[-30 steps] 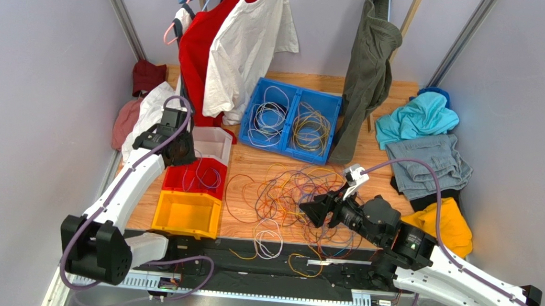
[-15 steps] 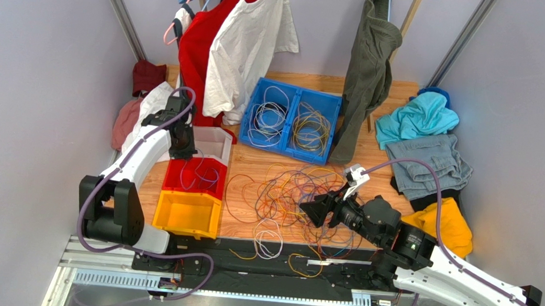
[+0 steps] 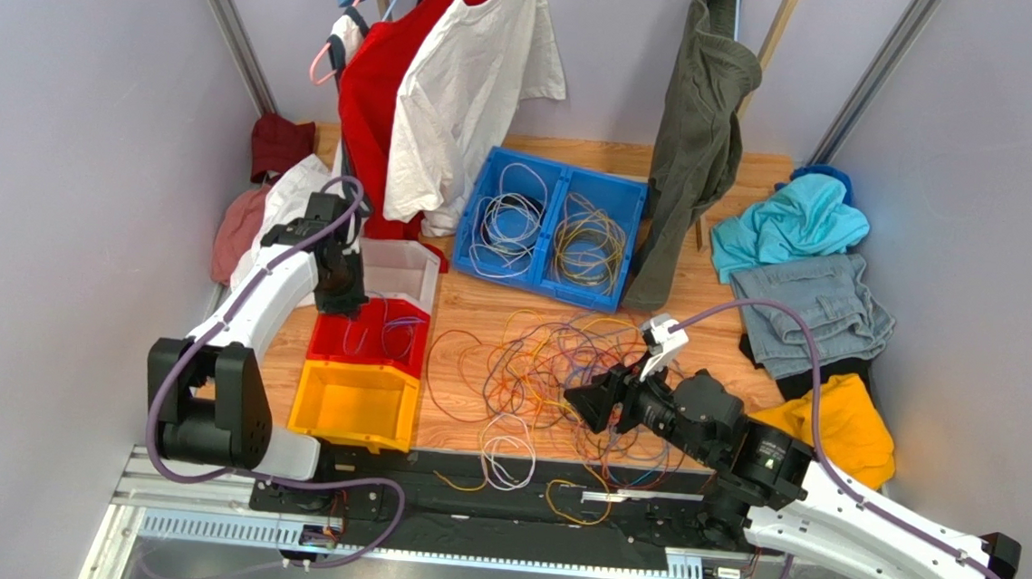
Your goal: Untangle the cables
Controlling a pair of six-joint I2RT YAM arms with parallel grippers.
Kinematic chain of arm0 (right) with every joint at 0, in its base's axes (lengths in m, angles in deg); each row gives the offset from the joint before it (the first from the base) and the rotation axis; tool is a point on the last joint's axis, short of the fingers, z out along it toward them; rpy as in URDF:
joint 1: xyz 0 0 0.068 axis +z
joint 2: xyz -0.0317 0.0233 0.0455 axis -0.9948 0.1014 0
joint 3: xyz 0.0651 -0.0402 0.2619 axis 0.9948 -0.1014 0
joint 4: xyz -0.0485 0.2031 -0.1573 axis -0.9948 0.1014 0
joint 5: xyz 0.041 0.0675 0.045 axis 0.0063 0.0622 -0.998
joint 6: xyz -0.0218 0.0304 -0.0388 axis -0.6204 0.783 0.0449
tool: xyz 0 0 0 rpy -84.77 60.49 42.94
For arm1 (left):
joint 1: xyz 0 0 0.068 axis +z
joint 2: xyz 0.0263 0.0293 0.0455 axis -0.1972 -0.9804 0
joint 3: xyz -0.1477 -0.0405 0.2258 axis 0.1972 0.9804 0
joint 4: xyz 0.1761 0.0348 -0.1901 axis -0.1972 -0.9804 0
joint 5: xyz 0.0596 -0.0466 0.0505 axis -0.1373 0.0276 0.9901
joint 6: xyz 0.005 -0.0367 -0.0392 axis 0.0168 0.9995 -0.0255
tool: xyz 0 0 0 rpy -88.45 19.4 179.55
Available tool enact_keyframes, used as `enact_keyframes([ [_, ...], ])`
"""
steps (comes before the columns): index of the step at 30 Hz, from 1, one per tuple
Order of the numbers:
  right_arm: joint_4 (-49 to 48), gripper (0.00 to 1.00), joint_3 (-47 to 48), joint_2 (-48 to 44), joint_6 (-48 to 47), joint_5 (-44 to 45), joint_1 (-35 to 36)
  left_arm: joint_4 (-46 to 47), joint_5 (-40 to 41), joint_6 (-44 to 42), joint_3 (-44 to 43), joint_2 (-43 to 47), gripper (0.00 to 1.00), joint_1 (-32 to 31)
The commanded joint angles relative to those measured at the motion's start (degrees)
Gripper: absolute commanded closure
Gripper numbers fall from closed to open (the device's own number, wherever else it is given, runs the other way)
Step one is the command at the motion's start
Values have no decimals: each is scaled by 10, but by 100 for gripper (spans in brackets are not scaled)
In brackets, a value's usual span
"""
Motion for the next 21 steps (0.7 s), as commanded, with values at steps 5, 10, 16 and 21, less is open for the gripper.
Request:
enact_keyframes([
  [5, -38, 37, 4, 10, 3, -3, 1, -9, -24, -7, 17, 20, 100, 3],
  [10, -52, 38, 4, 18, 5, -7, 0, -34, 5, 1, 8, 89, 100, 3],
  [16, -68, 38, 8, 41, 9, -20, 0, -43, -4, 3, 3, 62, 100, 3],
  [21, -55, 38, 13, 36, 11, -19, -1, -38, -9, 11, -3, 48, 71, 3],
])
